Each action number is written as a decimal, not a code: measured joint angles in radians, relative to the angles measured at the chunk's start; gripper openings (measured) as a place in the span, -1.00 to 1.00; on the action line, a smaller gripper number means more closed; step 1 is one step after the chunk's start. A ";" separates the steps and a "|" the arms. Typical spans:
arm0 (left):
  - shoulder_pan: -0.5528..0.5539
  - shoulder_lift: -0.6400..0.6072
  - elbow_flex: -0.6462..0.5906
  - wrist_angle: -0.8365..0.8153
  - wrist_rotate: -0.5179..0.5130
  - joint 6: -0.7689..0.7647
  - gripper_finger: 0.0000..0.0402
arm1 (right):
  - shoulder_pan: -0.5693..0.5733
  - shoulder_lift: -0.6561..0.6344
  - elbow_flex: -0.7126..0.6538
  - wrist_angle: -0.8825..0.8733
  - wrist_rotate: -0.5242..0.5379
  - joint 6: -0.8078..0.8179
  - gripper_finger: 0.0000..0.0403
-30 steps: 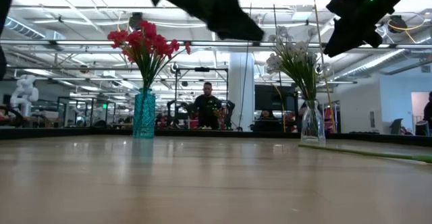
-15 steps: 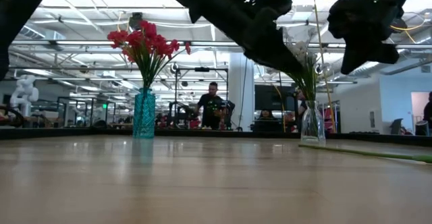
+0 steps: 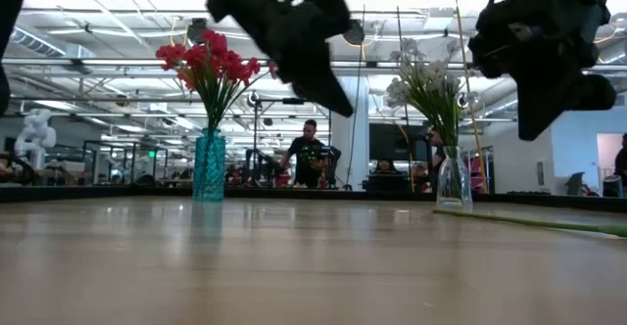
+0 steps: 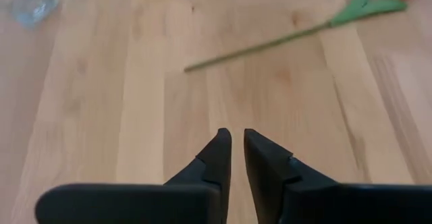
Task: Sort flowers into vase by color
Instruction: Put the red flower into the blue vase
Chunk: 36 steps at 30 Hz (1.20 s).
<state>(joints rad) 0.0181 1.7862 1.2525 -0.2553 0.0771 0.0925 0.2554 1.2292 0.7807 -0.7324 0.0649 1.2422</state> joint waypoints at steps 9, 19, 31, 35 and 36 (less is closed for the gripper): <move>0.008 -0.266 -0.333 0.269 -0.003 -0.061 -0.80 | 0.091 0.205 0.084 -0.001 -0.020 0.175 -1.00; 0.022 -0.376 -0.414 0.328 -0.008 -0.061 -0.80 | 0.101 0.399 0.171 0.064 -0.015 0.172 -1.00; 0.027 -0.375 -0.413 0.318 -0.008 -0.025 -0.80 | 0.107 0.427 0.171 0.068 -0.019 0.365 -0.59; 0.037 -0.375 -0.413 0.318 -0.007 -0.024 -0.80 | 0.120 0.435 0.172 0.069 -0.016 0.381 -0.45; 0.041 -0.375 -0.413 0.319 -0.007 -0.024 -0.80 | 0.125 0.435 0.172 0.070 -0.014 0.381 -0.43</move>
<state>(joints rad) 0.0591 1.4113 0.8394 0.0634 0.0696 0.0681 0.3799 1.6645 0.9524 -0.6629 0.0505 1.6233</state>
